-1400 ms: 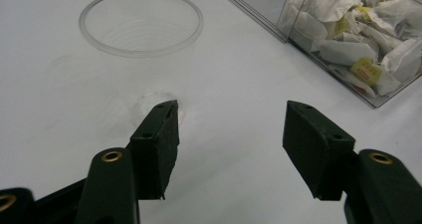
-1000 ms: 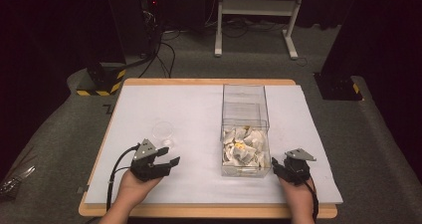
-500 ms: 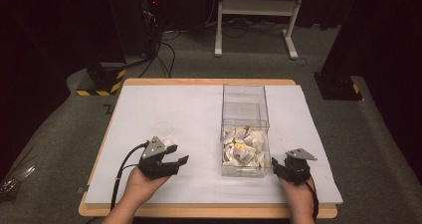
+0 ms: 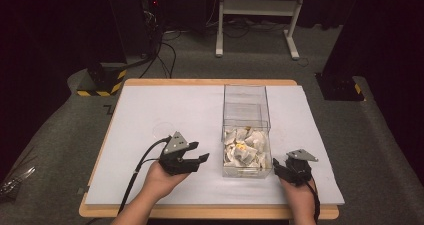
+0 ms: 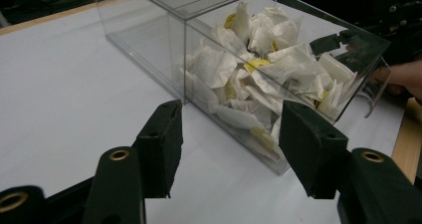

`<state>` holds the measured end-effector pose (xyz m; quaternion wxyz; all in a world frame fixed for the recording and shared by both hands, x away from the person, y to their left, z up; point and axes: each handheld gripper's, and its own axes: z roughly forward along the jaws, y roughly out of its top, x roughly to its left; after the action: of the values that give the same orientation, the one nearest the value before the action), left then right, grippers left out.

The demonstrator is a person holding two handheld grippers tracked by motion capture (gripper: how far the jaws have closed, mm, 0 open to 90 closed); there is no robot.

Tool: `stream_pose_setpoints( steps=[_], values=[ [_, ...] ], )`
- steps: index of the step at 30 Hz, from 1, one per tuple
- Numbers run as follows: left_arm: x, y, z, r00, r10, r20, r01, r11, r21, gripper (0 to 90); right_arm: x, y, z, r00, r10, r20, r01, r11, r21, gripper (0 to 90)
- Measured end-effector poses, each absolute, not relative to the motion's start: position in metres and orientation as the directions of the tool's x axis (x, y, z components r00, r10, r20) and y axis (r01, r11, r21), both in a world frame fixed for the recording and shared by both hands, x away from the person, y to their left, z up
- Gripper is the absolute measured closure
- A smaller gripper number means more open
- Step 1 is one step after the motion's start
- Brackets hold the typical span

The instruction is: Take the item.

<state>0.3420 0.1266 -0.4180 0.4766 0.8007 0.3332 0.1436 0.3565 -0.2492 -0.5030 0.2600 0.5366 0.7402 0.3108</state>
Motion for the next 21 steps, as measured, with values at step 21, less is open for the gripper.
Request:
stream_pose_setpoints(
  steps=[21],
  values=[
    [0.352, 0.059, -0.417, 0.803, 0.591, -0.078, 0.373, -0.395, 0.840, 50.2, 0.356, -0.249, -0.503, -0.289, 0.956, -0.041, 0.636, 0.224, 0.738, 39.3]
  ],
)
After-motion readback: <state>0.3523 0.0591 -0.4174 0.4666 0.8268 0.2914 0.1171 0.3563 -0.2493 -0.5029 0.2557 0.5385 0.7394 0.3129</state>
